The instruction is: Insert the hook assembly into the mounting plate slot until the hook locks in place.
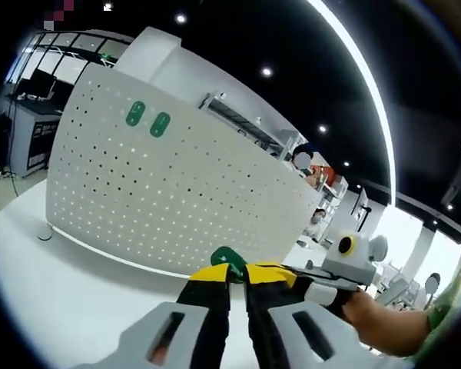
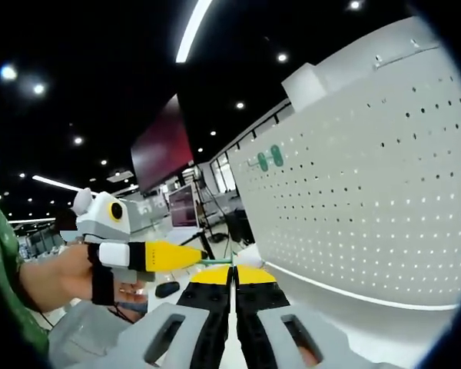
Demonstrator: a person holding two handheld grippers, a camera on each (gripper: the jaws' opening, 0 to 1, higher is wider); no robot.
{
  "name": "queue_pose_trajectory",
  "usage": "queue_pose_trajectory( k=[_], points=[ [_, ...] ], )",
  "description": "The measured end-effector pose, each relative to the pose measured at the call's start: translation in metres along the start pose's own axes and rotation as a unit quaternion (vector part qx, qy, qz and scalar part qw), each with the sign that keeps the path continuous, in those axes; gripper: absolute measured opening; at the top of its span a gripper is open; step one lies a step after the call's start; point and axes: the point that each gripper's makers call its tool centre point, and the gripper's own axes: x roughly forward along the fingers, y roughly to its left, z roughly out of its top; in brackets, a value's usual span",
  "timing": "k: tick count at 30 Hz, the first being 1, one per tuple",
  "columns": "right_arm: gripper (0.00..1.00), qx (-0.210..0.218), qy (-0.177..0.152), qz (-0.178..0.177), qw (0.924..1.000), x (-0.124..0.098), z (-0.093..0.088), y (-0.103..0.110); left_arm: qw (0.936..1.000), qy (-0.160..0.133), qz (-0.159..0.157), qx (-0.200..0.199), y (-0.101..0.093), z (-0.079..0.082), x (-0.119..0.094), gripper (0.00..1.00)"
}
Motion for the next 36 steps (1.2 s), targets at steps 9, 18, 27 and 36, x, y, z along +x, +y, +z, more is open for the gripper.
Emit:
queue_pose_trajectory(
  k=[9,18,27,36],
  points=[
    [0.0,-0.008,0.02,0.001,0.9998,0.002,-0.008,0.001,0.9998,0.0,-0.007,0.021,-0.006,0.002,0.001,0.03],
    [0.0,-0.008,0.03,-0.006,0.9995,0.004,-0.011,0.0,0.9995,0.005,-0.009,0.029,-0.008,0.0,0.002,0.02],
    [0.0,0.001,0.038,-0.002,0.9993,0.007,-0.014,0.002,0.999,0.008,-0.013,0.042,-0.011,0.001,0.001,0.02],
    [0.0,0.011,0.029,-0.01,0.9995,0.004,-0.013,0.001,0.9963,0.008,0.0,0.086,-0.009,0.002,0.002,0.03]
  ],
)
